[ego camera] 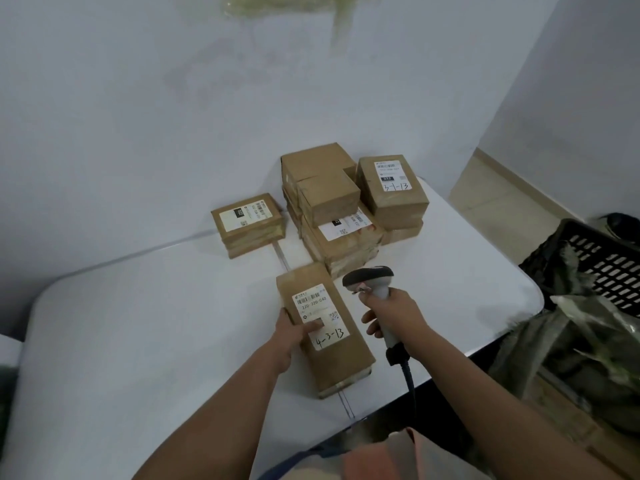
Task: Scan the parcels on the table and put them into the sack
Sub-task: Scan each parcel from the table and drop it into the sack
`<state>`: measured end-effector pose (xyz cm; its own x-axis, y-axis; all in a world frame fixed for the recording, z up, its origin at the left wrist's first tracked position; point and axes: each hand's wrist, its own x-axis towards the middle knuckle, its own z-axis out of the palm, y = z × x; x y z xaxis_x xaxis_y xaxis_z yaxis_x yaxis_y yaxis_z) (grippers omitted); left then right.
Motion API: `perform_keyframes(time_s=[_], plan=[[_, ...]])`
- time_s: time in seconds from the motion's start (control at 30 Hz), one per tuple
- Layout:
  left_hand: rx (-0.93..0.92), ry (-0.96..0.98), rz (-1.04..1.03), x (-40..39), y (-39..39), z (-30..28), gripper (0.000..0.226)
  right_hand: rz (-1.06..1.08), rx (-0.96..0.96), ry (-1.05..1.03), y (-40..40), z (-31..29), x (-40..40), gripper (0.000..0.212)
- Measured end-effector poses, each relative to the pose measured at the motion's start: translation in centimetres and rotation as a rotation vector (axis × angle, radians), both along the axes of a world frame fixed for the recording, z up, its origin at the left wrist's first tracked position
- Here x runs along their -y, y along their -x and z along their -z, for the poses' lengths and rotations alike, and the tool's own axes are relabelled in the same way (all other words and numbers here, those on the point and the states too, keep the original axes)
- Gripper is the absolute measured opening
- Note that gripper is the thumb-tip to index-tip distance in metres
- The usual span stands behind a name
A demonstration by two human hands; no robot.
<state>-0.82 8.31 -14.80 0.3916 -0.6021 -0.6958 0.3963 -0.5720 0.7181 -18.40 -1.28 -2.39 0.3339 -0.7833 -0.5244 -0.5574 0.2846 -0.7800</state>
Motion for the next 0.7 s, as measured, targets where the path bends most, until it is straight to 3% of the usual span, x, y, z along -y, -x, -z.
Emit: perform_keyframes(time_s=[0.17, 0.4, 0.7], plan=[[-0.083, -0.069, 0.080, -1.6, 2.0, 0.8, 0.072, -0.141, -0.068, -0.006, -1.6, -2.3, 0.0, 0.043], [-0.089, -0.023, 0.094, -1.4, 2.0, 1.9, 0.072, -0.337, -0.174, 0.075, -3.6, -4.9, -0.3, 0.048], [-0.069, -0.034, 0.085, -1.5, 1.8, 2.2, 0.087, -0.363, -0.230, 0.108, -4.3, -5.6, -0.6, 0.049]])
